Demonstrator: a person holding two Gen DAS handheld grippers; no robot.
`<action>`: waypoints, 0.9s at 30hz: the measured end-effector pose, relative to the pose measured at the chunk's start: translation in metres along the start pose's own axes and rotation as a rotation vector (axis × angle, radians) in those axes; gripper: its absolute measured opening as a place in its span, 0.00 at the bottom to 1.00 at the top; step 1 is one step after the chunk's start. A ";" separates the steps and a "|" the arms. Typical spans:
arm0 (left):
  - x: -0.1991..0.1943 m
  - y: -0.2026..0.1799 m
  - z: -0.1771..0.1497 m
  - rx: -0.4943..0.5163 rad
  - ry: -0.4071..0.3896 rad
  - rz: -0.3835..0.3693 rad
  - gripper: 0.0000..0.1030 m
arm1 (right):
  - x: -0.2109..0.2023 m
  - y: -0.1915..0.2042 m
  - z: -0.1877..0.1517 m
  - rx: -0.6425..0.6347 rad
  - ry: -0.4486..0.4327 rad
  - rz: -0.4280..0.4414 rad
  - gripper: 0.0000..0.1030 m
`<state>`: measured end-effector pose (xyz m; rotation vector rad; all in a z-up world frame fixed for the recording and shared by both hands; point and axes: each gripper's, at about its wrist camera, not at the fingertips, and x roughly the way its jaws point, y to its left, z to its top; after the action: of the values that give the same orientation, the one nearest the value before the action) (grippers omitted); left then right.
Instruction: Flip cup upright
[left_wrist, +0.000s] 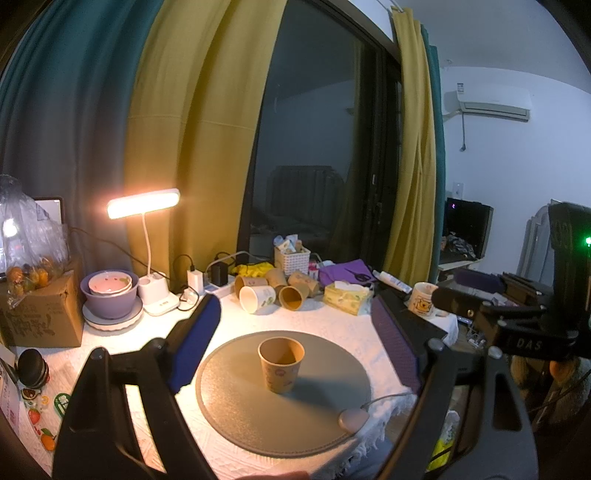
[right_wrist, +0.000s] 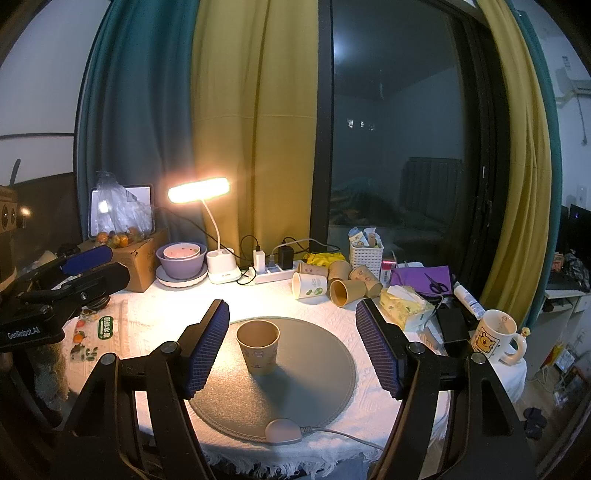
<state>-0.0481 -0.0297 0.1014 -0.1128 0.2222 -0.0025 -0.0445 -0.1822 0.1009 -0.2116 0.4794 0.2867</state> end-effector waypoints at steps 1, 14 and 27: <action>0.000 -0.001 0.000 0.000 0.000 0.000 0.82 | -0.001 0.000 -0.001 0.000 0.000 0.000 0.72; 0.000 0.000 0.000 -0.001 0.001 0.000 0.82 | -0.001 0.000 0.000 0.001 0.000 0.000 0.72; -0.002 -0.006 -0.006 -0.012 0.015 -0.043 0.82 | 0.000 0.000 0.000 -0.001 0.001 -0.001 0.72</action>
<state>-0.0508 -0.0363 0.0971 -0.1300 0.2348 -0.0451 -0.0440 -0.1825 0.1013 -0.2130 0.4801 0.2857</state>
